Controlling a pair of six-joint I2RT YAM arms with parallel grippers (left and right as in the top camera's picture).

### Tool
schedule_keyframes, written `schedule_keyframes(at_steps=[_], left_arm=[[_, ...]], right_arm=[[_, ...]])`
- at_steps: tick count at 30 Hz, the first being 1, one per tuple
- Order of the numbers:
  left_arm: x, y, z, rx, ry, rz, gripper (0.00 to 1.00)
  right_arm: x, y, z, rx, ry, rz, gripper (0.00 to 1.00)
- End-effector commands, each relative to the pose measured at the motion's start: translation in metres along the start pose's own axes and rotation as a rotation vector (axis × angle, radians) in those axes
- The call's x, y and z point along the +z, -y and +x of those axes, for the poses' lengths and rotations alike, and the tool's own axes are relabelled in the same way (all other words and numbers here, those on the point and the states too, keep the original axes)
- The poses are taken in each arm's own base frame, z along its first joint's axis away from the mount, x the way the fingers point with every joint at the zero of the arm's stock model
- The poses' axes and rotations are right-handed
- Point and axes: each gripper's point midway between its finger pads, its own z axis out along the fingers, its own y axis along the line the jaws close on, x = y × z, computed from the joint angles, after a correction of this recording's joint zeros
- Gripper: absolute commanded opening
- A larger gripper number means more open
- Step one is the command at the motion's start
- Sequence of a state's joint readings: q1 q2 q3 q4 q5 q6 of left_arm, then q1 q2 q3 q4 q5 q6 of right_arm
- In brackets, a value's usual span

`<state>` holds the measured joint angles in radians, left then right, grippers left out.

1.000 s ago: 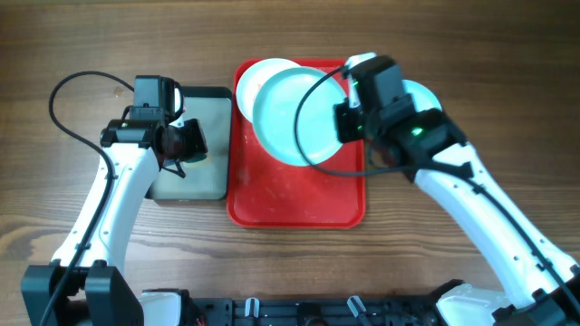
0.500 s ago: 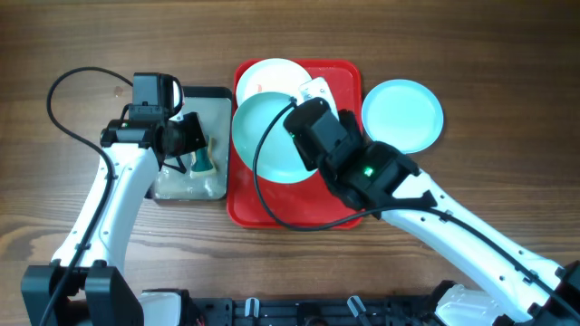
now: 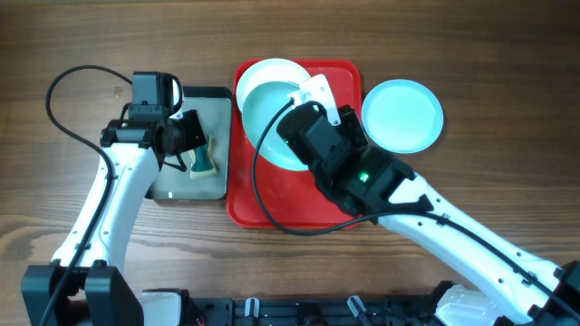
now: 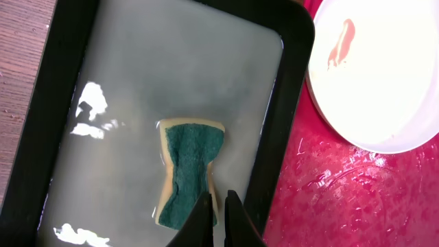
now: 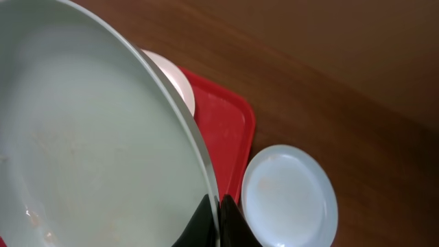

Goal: Clean dirty plates on tray and stack at the side
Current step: 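Swing the blue plate over the red tray toward the right-side blue plate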

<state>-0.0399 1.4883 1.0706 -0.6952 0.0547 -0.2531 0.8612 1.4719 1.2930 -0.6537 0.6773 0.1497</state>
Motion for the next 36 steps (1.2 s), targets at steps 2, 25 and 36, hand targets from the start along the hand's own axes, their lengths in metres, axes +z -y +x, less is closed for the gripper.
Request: schedule_keyframes(at_steps=[2, 25, 36], left_arm=[[-0.002, 0.002, 0.001, -0.018, 0.004, 0.016, 0.04], [0.002, 0.000, 0.006, -0.019, -0.011, 0.011, 0.04], [0.003, -0.001, 0.006, -0.019, -0.015, 0.010, 0.04]], right_arm=[[-0.015, 0.003, -0.020, -0.053, 0.091, 0.083, 0.04], [-0.029, -0.008, -0.049, -0.067, 0.212, 0.111, 0.04], [0.006, -0.080, -0.011, 0.001, 0.057, -0.195, 0.04]])
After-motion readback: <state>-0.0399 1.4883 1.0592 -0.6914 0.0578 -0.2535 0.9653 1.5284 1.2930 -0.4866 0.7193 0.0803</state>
